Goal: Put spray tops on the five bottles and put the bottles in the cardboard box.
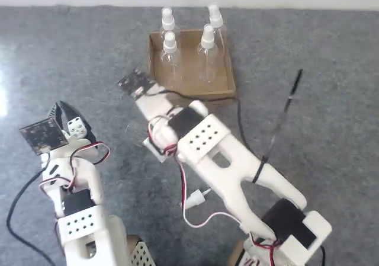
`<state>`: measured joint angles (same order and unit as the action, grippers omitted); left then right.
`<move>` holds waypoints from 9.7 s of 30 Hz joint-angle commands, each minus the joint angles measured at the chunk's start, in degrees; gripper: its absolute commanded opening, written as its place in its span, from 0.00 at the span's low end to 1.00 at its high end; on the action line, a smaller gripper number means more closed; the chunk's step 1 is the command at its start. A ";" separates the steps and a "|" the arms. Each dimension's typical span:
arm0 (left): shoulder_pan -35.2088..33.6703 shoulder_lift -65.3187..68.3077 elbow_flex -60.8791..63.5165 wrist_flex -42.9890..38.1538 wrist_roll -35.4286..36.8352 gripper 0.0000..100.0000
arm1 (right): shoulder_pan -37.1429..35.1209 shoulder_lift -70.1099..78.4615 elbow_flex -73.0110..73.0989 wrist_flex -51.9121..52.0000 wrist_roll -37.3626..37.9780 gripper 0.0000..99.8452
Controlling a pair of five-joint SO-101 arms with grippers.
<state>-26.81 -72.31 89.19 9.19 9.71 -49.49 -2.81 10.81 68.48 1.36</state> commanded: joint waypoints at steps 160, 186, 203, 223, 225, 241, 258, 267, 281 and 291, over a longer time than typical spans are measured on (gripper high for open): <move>0.18 -0.70 -0.66 -1.49 -0.62 0.03 | -2.95 -29.23 15.65 8.04 2.29 0.32; 0.09 -0.62 -0.66 -1.49 -0.62 0.03 | -3.03 -40.57 38.95 -14.81 1.93 0.32; 0.09 -0.53 -0.66 -1.49 -0.62 0.03 | -3.03 -40.48 41.23 -17.36 2.02 0.26; 0.00 -0.53 -0.66 -1.49 -0.62 0.03 | -2.77 -41.36 40.88 -16.22 2.37 0.12; 0.00 -0.53 -0.66 -1.49 -0.62 0.03 | -2.68 -42.15 39.12 -13.23 2.37 0.12; 0.18 -0.70 -0.66 -1.23 -0.62 0.03 | 12.09 -66.42 36.75 -3.21 5.54 0.12; 11.16 -0.79 -9.27 18.90 -5.36 0.05 | 28.44 -69.76 37.19 -6.64 4.75 0.12; 20.48 -0.79 -21.93 38.07 -10.73 0.05 | 35.03 -69.76 40.79 -12.53 4.57 0.12; 34.99 -0.26 -23.87 55.82 -24.70 0.14 | 36.70 -69.76 44.13 -17.27 1.41 0.07; 36.66 -0.26 -24.13 58.64 -24.70 0.23 | 40.84 -69.76 44.13 -18.86 1.05 0.07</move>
<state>8.70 -72.31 68.79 66.68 -14.29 -10.55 -71.47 55.56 51.52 3.12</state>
